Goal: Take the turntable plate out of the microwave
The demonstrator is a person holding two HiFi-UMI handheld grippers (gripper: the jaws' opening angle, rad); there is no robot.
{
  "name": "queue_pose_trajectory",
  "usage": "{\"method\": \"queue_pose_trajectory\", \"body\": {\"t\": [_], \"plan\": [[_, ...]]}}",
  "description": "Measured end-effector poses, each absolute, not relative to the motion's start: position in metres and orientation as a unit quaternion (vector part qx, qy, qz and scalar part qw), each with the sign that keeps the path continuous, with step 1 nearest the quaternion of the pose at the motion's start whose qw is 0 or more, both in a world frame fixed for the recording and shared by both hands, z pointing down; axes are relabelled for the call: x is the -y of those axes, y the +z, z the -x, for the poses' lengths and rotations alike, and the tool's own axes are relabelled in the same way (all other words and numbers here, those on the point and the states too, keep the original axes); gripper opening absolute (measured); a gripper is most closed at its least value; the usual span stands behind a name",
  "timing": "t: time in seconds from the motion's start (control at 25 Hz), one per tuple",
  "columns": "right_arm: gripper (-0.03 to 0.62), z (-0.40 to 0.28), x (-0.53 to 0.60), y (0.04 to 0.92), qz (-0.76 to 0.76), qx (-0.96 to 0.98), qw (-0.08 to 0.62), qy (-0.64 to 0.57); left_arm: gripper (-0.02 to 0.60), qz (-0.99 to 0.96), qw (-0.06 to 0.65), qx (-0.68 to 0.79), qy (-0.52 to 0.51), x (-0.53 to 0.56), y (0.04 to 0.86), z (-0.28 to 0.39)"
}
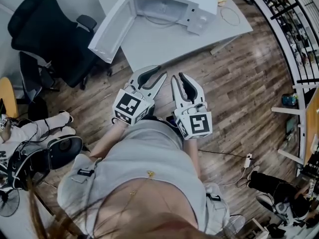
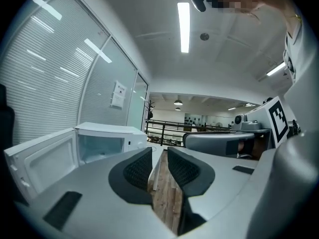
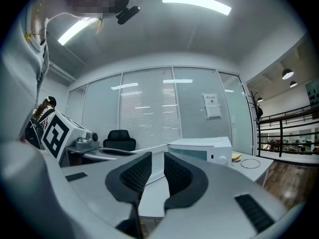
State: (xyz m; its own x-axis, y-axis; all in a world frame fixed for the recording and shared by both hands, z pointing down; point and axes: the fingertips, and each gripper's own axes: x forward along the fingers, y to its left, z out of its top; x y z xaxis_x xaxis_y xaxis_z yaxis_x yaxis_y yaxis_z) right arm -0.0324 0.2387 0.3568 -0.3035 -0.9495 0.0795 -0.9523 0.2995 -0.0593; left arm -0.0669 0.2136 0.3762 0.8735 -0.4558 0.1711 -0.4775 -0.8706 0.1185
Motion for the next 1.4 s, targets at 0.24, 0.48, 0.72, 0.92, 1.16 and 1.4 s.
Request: {"method": "queue_pose_trajectory", "body": {"t": [0.24,0.48,0.72,0.92,1.16,1.4], "plan": [[0.083,0.032,-0.192,0.358,-0.586,0.808,0.018,0.049,0.097,-0.966,0.08,0.235,0.071,-0.169,0.379,0.058],[0.083,0.03,-0.158,0.363,-0.594,0.802,0.022,0.059,0.097,-0.967,0.092,0.226,0.072,-0.134,0.383,0.058],[0.083,0.032,-0.128,0.367,-0.605,0.793,0.025,0.06,0.097,-0.969,0.09,0.218,0.073,-0.103,0.386,0.063],[0.083,0.031,-0.11,0.369,-0.612,0.788,0.027,0.062,0.097,-0.969,0.092,0.217,0.075,-0.083,0.389,0.066],[0.083,0.033,-0.088,0.373,-0.596,0.799,0.032,0.067,0.097,-0.966,0.102,0.228,0.071,-0.067,0.39,0.064],[0.083,0.024,-0.065,0.375,-0.578,0.813,0.027,0.071,0.097,-0.958,0.111,0.255,0.065,-0.047,0.389,0.058]]}}
